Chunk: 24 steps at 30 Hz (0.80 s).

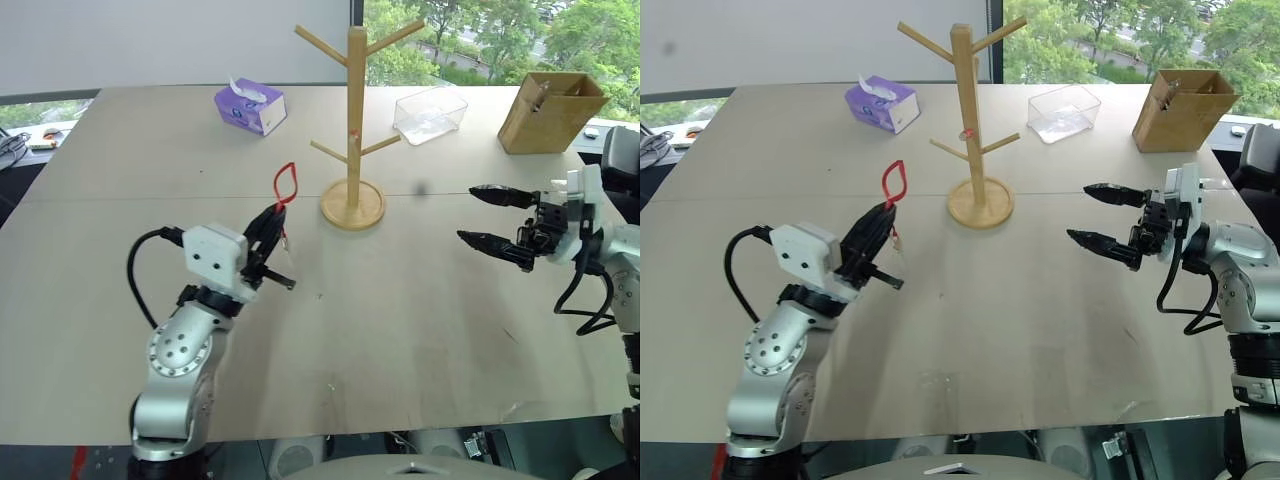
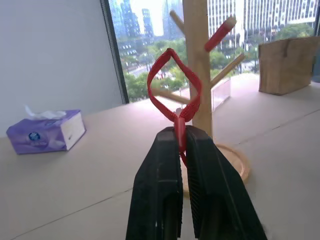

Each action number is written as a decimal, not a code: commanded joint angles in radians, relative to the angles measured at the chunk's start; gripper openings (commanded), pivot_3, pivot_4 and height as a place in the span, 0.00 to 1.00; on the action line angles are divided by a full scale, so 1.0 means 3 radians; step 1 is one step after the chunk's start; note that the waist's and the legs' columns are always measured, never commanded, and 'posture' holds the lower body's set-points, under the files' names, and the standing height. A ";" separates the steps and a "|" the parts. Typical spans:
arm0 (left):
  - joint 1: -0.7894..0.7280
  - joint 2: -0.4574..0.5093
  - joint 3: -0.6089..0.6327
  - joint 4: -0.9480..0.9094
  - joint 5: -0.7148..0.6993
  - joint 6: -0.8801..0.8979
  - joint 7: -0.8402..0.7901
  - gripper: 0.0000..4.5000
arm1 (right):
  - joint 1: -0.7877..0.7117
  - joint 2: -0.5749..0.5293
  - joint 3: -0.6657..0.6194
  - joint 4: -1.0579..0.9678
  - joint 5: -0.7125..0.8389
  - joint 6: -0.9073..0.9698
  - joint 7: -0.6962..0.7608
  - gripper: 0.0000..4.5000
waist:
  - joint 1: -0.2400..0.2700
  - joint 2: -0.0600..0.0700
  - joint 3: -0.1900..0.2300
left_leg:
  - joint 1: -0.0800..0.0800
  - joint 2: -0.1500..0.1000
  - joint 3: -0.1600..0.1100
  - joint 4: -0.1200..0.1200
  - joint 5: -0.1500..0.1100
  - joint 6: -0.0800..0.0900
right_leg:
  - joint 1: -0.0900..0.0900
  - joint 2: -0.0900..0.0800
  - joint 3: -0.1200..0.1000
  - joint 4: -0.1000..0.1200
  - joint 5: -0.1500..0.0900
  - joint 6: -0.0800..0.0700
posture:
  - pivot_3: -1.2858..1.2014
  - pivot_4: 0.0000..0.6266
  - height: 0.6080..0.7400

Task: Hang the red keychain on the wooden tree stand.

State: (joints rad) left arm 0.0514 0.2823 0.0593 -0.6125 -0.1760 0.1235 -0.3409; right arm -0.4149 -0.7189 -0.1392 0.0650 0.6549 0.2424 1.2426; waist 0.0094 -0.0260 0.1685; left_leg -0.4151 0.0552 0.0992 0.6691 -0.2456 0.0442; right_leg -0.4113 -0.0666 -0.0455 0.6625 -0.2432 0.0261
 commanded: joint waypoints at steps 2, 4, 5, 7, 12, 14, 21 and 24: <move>-0.0224 -0.0202 -0.0243 -0.0025 0.0150 -0.0213 0.0150 0.04 | -0.0181 -0.0195 -0.0111 0.0007 0.0037 0.0104 0.0198 1.00 | 0.0018 0.0000 0.0000 | -0.0001 0.0000 0.0000 0.0002 0.0000 0.0000 | 0.0000 0.0000 -0.0002 0.0000 0.0000 0.0001 | 0.52 0.24 1.00; -0.0321 -0.0265 -0.0309 0.0047 0.0174 -0.0248 0.0168 0.04 | -0.0216 -0.0218 -0.0127 0.0010 0.0039 0.0109 0.0242 1.00 | 0.0019 0.0000 0.0000 | -0.0001 0.0000 0.0001 0.0003 0.0000 0.0001 | 0.0000 0.0000 -0.0003 0.0000 0.0000 0.0001 | 0.52 0.24 1.00; -0.0367 -0.0286 -0.0337 0.0082 0.0193 -0.0259 0.0177 0.04 | -0.0228 -0.0228 -0.0134 0.0009 0.0038 0.0109 0.0259 1.00 | 0.0018 0.0000 0.0000 | -0.0001 0.0000 0.0000 0.0004 0.0000 0.0001 | 0.0000 0.0000 -0.0003 0.0000 0.0000 0.0001 | 0.52 0.24 1.00; -0.0477 -0.0331 -0.0387 0.0171 0.0213 -0.0276 0.0186 0.04 | -0.0265 -0.0253 -0.0155 0.0000 0.0043 0.0149 0.0251 1.00 | 0.0017 0.0000 0.0000 | -0.0001 0.0000 0.0000 0.0004 0.0000 0.0001 | 0.0000 0.0002 -0.0003 0.0000 0.0000 0.0001 | 0.52 0.24 1.00; -0.0657 -0.0405 -0.0452 0.0362 0.0232 -0.0353 0.0187 0.04 | -0.0303 -0.0271 -0.0207 -0.0070 0.0051 0.0181 0.0218 1.00 | 0.0015 0.0000 0.0000 | -0.0001 0.0001 0.0000 0.0004 0.0000 0.0001 | 0.0000 0.0005 -0.0002 0.0000 0.0000 0.0001 | 0.52 0.24 1.00; -0.0723 -0.0423 -0.0479 0.0437 0.0251 -0.0381 0.0186 0.04 | -0.0309 -0.0270 -0.0229 -0.0103 0.0056 0.0213 0.0197 1.00 | 0.0016 0.0000 0.0000 | -0.0001 0.0001 0.0000 0.0004 0.0000 0.0001 | 0.0000 0.0005 -0.0003 0.0000 0.0000 0.0001 | 0.52 0.24 1.00; -0.0900 -0.0491 -0.0615 0.0631 0.0300 -0.0420 0.0171 0.04 | -0.0296 -0.0269 -0.0275 -0.0162 0.0035 0.0211 0.0155 1.00 | 0.0016 0.0000 0.0000 | -0.0001 0.0001 0.0000 0.0004 0.0000 0.0001 | 0.0000 0.0005 -0.0002 0.0000 0.0000 0.0001 | 0.52 0.24 1.00; -0.0979 -0.0512 -0.0648 0.0720 0.0338 -0.0429 0.0197 0.04 | -0.0281 -0.0279 -0.0291 -0.0180 0.0033 0.0211 0.0137 1.00 | 0.0016 0.0000 0.0000 | -0.0001 0.0001 0.0000 0.0004 0.0000 0.0000 | 0.0000 0.0005 -0.0003 0.0000 0.0000 0.0001 | 0.52 0.24 1.00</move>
State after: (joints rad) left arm -0.2217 0.1348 -0.1281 -0.3902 -0.0900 0.0164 -0.2882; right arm -0.4866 -0.7801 -0.1772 0.0462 0.6499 0.3064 1.2879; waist 0.0142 -0.0259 0.1685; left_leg -0.4155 0.0552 0.0993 0.6703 -0.2456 0.0443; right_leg -0.4113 -0.0650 -0.0461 0.6625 -0.2431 0.0265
